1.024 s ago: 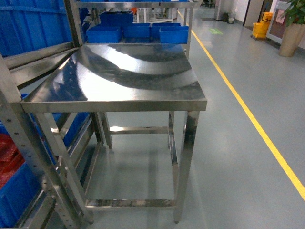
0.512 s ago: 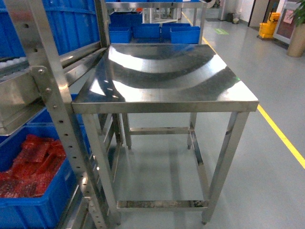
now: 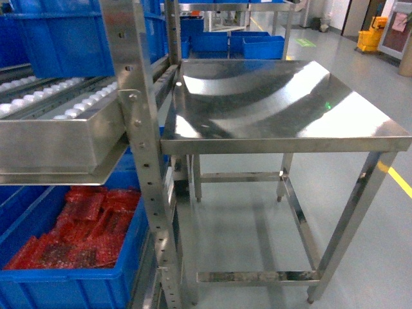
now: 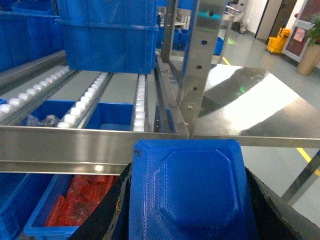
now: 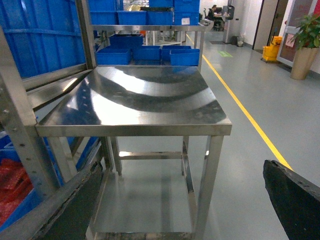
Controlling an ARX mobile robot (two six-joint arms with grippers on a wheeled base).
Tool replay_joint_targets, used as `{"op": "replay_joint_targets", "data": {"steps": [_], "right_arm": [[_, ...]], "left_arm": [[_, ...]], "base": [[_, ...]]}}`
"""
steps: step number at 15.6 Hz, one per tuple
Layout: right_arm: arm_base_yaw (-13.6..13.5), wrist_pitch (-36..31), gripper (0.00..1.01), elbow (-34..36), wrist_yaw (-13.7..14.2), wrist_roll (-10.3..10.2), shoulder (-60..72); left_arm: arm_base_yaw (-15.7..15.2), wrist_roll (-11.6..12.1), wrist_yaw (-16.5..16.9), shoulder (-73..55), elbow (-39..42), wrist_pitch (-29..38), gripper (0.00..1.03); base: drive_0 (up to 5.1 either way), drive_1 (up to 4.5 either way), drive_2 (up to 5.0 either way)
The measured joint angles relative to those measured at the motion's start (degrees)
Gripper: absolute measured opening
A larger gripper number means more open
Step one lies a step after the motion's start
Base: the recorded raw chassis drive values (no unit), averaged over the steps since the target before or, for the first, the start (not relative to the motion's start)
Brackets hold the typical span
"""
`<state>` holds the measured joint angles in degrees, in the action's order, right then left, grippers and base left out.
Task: Pick blue part to blue bin on bottom shelf
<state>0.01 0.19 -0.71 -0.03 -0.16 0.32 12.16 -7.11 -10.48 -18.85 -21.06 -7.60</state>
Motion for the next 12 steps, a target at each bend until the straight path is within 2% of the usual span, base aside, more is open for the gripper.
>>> {"op": "replay_joint_targets", "data": {"steps": [12], "right_arm": [[0.0, 0.2, 0.98, 0.0, 0.0, 0.0, 0.0]], "left_arm": [[0.0, 0.0, 0.0, 0.0, 0.0, 0.0, 0.44]], "base": [[-4.8, 2.62, 2.6]]}}
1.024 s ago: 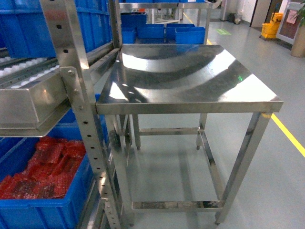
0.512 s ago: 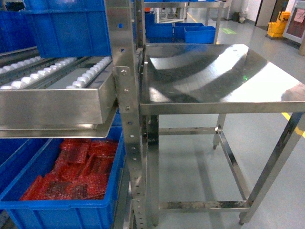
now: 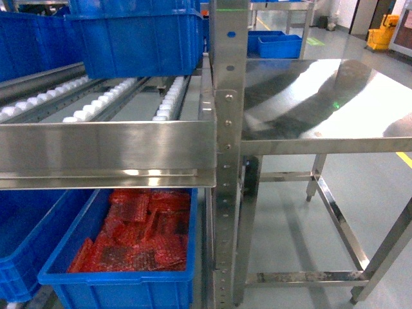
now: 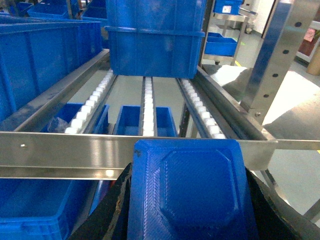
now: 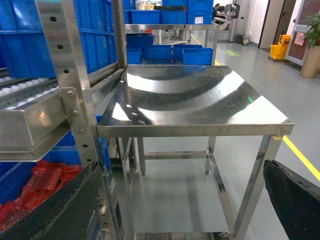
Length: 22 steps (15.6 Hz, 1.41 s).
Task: Pick blue part to blue bin on bottom shelf
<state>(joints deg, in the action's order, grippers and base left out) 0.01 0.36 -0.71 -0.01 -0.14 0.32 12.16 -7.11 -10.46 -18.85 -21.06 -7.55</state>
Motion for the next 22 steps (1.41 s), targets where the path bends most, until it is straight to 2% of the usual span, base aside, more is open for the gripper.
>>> {"op": "replay_joint_targets", "data": {"steps": [22], "right_arm": [[0.0, -0.1, 0.98, 0.0, -0.2, 0.0, 0.0]], "left_arm": [[0.0, 0.0, 0.0, 0.1, 0.0, 0.0, 0.44]], "base": [[-4.9, 2.53, 2.5]]}}
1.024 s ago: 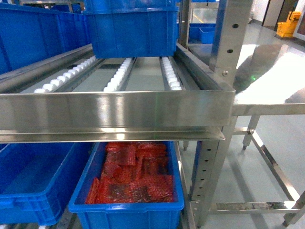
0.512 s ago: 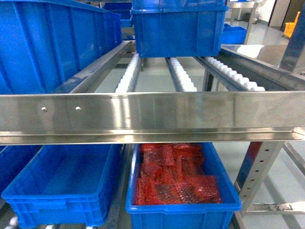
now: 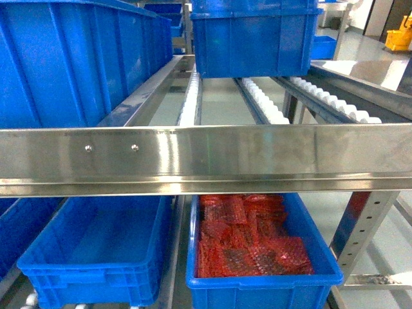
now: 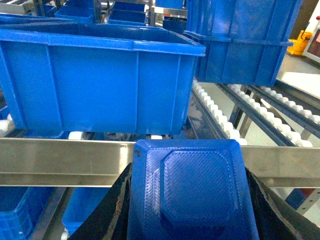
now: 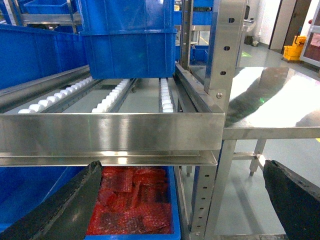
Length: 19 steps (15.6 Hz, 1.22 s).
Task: Pick blue part to blue bin on bottom shelf
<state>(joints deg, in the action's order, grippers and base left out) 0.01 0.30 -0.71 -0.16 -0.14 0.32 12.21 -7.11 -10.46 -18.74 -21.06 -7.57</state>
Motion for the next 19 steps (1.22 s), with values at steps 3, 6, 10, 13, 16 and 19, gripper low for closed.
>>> {"op": "replay_joint_targets", "data": {"steps": [3, 6, 10, 13, 16, 19], "right_arm": [[0.0, 0.0, 0.98, 0.0, 0.0, 0.0, 0.0], [0.0, 0.0, 0.98, 0.0, 0.0, 0.0, 0.0], [0.0, 0.0, 0.98, 0.0, 0.0, 0.0, 0.0], [0.0, -0.1, 0.98, 0.0, 0.0, 0.0, 0.0], [0.0, -0.1, 0.98, 0.0, 0.1, 0.0, 0.0], [0.0, 0.0, 0.98, 0.0, 0.1, 0.0, 0.0]], "left_arm": [[0.0, 0.0, 0.0, 0.0, 0.0, 0.0, 0.44], [0.0, 0.0, 0.0, 0.0, 0.0, 0.0, 0.44], [0.0, 0.0, 0.0, 0.0, 0.0, 0.0, 0.44], [0.0, 0.0, 0.0, 0.0, 0.0, 0.1, 0.44], [0.0, 0.0, 0.0, 0.0, 0.0, 0.1, 0.44], [0.0, 0.0, 0.0, 0.0, 0.0, 0.1, 0.44]], "base": [[-5.0, 2.45, 2.5], [-5.0, 2.45, 2.5], [-1.2, 0.61, 0.6], [0.0, 0.0, 0.0], [0.0, 0.0, 0.0], [0.0, 0.0, 0.0]]}}
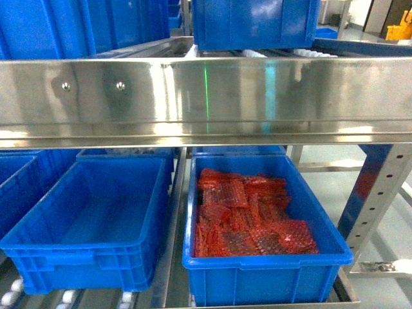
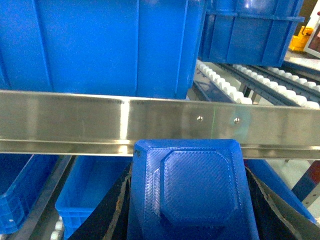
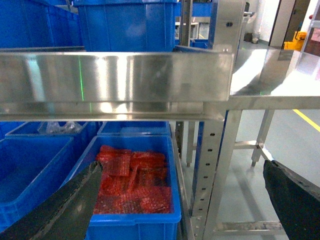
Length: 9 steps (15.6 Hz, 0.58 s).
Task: Pick blue part to blue bin on bottom shelf
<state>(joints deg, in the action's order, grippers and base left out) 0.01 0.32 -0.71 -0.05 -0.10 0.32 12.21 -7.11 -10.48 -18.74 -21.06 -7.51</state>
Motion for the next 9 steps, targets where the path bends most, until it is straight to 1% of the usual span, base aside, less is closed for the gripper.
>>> {"op": "replay_joint_targets", "data": {"steps": [9], "right_arm": [[0.0, 0.0, 0.98, 0.0, 0.1, -0.1, 0.0]], "left_arm": [[0.0, 0.0, 0.0, 0.0, 0.0, 0.0, 0.44]], "base": [[0.0, 0.0, 0.0]]}}
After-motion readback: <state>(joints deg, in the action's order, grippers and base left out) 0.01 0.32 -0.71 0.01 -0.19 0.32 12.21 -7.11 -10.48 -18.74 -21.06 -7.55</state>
